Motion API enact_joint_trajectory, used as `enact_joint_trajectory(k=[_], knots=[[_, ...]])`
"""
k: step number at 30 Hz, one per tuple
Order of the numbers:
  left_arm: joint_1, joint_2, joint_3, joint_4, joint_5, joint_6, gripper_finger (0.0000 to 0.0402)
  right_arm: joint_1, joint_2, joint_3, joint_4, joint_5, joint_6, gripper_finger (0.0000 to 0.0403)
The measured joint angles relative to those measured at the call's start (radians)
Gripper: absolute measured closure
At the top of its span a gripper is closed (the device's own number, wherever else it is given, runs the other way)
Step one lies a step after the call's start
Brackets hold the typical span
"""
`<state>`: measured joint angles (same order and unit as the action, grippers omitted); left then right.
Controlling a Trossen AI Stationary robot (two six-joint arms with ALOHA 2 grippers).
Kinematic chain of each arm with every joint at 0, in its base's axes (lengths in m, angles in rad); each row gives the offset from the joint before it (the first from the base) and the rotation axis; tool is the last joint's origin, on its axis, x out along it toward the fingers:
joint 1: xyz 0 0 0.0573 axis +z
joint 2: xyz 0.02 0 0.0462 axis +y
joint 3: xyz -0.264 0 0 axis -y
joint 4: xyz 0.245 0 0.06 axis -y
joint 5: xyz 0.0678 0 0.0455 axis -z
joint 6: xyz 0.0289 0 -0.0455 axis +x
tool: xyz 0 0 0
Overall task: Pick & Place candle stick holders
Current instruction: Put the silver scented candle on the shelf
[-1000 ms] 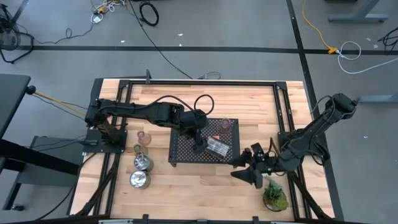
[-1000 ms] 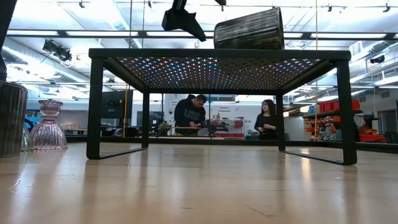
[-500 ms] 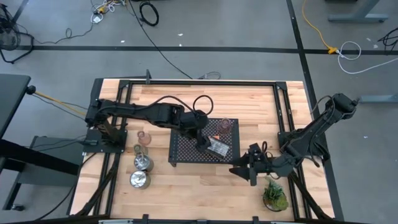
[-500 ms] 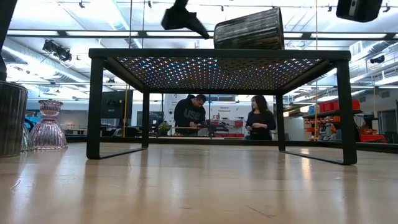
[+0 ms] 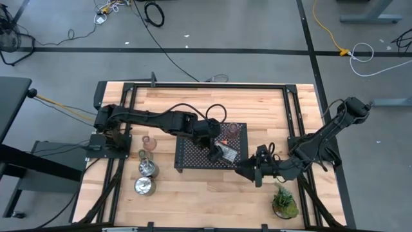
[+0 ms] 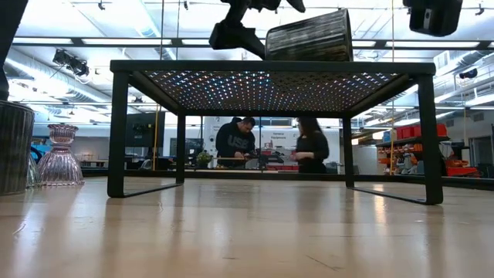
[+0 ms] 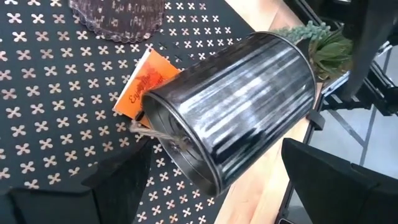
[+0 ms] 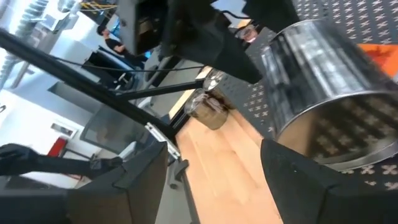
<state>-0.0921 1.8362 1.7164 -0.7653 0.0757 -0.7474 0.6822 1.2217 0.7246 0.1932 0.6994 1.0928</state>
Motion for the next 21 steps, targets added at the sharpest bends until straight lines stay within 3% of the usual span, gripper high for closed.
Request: enact_joint_trajectory(k=[9,21], knots=[[0.000,-0.003,0.000,0.009,0.027,-0.001,0.0040,-0.019,0.000,0.000,-0.167,-0.002,0.152,0.0147],[0.000,-0.004,0.000,0.078,0.063,-0.014,0.0040,-0.074,0.000,0.000,-0.176,-0.001,0.204,0.0159]])
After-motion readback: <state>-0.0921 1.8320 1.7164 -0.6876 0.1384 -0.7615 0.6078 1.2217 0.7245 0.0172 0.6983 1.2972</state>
